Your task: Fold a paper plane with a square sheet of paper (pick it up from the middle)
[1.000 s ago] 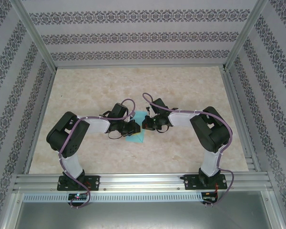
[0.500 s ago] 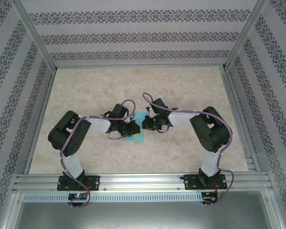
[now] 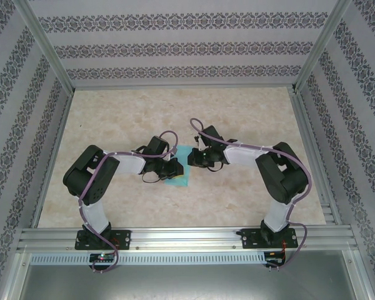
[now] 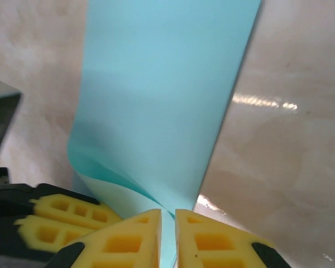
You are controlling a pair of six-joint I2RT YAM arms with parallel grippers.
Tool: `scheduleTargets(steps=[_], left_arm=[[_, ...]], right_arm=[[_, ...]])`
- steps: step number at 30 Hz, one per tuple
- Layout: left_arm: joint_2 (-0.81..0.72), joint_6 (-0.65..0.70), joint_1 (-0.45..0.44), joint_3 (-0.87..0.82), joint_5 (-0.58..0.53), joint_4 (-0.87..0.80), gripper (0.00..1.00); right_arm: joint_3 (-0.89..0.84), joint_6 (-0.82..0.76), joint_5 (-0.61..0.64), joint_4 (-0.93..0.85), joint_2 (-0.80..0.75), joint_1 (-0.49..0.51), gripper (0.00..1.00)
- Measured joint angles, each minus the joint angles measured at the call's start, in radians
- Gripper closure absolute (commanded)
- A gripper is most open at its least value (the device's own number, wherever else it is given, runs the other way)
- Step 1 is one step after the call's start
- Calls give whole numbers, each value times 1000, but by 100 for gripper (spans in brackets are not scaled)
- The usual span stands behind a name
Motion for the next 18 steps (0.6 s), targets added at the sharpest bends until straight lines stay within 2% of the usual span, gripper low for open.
scheduleTargets(steps=[6,18], left_arm=[[0,0,0,0,0,0,88],[-1,-1,0,0,-5,-1,89]], right_arm=[[0,-5,5,-1,-20,8,94],[11,-2,-15,6,69,31,96]])
